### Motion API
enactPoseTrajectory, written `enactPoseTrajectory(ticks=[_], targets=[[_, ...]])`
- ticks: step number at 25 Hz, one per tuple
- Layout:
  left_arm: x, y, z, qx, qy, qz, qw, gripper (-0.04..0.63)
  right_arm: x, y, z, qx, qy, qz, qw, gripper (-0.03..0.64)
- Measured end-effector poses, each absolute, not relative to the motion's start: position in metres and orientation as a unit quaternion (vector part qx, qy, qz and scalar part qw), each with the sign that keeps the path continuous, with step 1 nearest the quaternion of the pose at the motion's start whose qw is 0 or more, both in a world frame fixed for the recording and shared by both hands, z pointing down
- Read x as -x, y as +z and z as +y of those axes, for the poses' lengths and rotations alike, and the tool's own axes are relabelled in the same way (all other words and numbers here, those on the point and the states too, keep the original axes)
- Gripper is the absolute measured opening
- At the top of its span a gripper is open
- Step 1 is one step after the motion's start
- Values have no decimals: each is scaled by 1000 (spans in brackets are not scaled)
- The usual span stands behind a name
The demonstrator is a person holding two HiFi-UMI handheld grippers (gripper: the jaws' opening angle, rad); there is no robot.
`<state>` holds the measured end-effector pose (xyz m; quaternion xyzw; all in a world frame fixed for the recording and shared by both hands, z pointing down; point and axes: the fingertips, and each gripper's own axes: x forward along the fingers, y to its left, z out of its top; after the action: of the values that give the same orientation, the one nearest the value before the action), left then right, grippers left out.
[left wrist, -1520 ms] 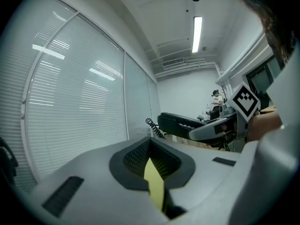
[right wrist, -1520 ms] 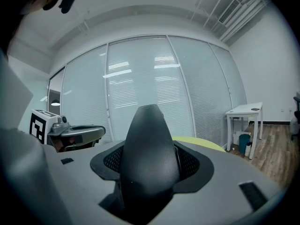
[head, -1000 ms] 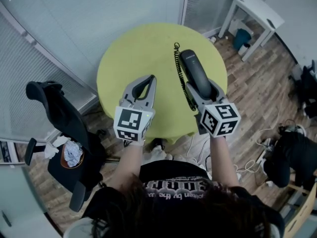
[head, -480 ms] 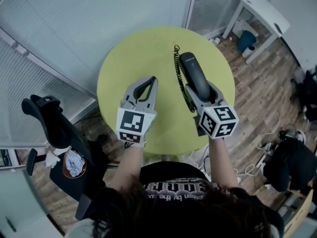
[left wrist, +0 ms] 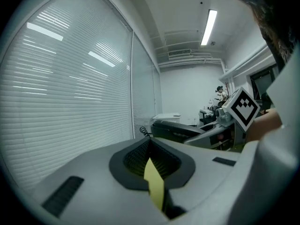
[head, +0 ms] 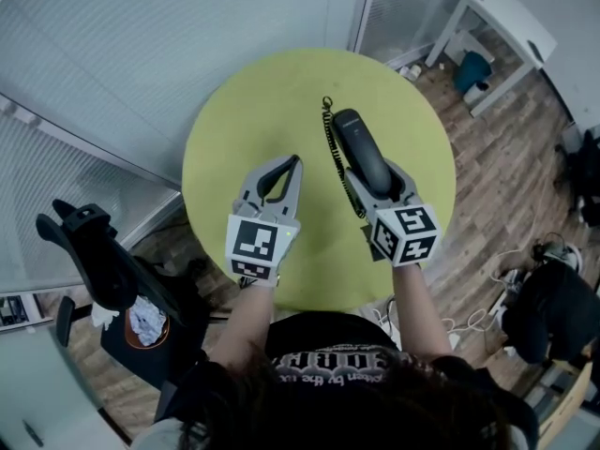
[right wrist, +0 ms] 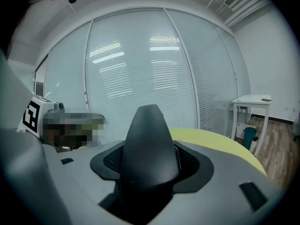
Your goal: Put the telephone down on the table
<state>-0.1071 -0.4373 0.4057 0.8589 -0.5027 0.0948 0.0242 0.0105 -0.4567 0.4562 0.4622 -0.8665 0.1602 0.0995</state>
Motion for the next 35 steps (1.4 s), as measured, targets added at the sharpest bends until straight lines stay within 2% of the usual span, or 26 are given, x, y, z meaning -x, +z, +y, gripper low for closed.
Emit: enactPoseTrajectory(ticks=[6, 21, 35], targets=[[106, 422, -457, -869, 85, -487, 2, -6, -2, 485, -475, -461, 170, -864, 109, 287], [106, 492, -500, -877, 98, -470, 25, -6, -1, 573, -508, -471, 186, -847, 163, 287], [103, 514, -496, -880, 112, -459, 49, -6, -25, 624, -525, -502, 228, -806, 214, 287]])
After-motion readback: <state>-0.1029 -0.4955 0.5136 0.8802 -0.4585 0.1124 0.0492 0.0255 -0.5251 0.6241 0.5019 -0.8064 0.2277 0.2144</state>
